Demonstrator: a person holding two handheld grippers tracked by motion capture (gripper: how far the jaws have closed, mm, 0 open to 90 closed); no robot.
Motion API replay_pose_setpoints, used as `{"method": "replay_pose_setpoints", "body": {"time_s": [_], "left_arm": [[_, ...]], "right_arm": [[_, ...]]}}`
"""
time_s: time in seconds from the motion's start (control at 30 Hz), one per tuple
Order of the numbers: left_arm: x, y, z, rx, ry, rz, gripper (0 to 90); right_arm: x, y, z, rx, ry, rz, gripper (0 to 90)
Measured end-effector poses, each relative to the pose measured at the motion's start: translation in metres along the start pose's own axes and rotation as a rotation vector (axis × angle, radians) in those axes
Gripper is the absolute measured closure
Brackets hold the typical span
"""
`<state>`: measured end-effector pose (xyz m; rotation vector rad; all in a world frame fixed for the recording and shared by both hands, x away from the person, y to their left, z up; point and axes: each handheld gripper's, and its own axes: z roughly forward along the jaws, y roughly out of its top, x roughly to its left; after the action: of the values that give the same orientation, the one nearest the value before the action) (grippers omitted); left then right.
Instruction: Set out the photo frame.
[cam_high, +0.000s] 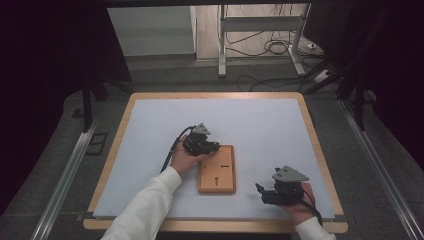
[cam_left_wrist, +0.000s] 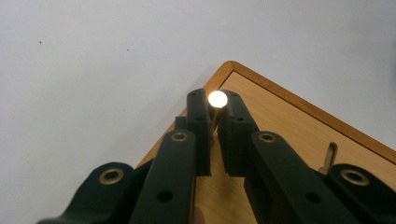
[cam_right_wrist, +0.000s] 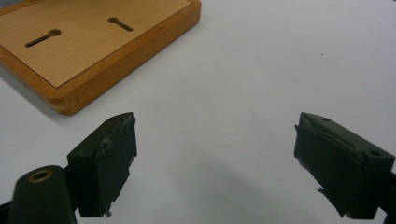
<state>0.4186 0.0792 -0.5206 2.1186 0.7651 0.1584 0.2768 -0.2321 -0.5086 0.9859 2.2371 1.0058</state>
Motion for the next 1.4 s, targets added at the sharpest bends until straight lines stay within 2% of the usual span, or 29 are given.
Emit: {"method": "replay_pose_setpoints", "body": {"time_s": [0.07,0.1,0.17,0.27,0.43,0.47,0.63,0.67,0.7,0.73,0.87,1.07,1.17,1.3,1.4], "left_arm": [[0.001,0.0,0.0,-0.005,-0.008,-0.011,83.5],[0.003,0.0,0.0,0.002,-0.025,-0.019,83.2],[0.003,0.0,0.0,0.0,-0.025,-0.026,83.2],[0.005,0.002,0.0,0.012,-0.035,-0.025,83.1],[0.007,0.004,0.0,0.025,-0.05,-0.031,82.7],[0.007,0.003,0.001,0.015,-0.057,-0.051,82.5],[0.01,0.003,0.001,0.02,-0.073,-0.065,81.8],[0.01,0.004,0.001,0.024,-0.074,-0.063,81.8],[0.01,0.004,0.001,0.024,-0.074,-0.063,81.8],[0.01,0.004,0.001,0.025,-0.076,-0.065,81.7],[0.013,0.005,0.001,0.035,-0.093,-0.08,81.6],[0.016,0.006,0.002,0.035,-0.113,-0.101,81.3],[0.019,0.007,0.002,0.041,-0.128,-0.119,81.3],[0.021,0.007,0.002,0.04,-0.139,-0.13,81.0],[0.022,0.007,0.002,0.048,-0.149,-0.14,81.0]], "right_arm": [[0.003,0.002,0.0,0.0,0.011,-0.008,13.2],[0.005,0.003,-0.001,0.002,0.015,-0.017,13.1],[0.009,0.004,-0.001,0.0,0.02,-0.04,13.1],[0.014,0.007,-0.001,-0.006,0.025,-0.081,13.1],[0.021,0.01,0.0,-0.014,0.027,-0.114,12.8],[0.023,0.01,0.001,-0.014,0.026,-0.123,12.8],[0.036,0.016,0.006,-0.011,0.05,-0.169,11.8],[0.043,0.018,0.008,-0.003,0.061,-0.202,10.9],[0.043,0.018,0.008,-0.003,0.061,-0.202,10.9],[0.05,0.021,0.01,0.0,0.067,-0.226,10.3],[0.059,0.025,0.015,0.004,0.066,-0.26,9.5],[0.068,0.029,0.022,0.017,0.06,-0.285,7.9],[0.076,0.031,0.029,0.027,0.037,-0.327,5.6],[0.081,0.034,0.035,0.036,0.032,-0.332,5.3],[0.087,0.036,0.042,0.046,0.032,-0.355,5.3]]}}
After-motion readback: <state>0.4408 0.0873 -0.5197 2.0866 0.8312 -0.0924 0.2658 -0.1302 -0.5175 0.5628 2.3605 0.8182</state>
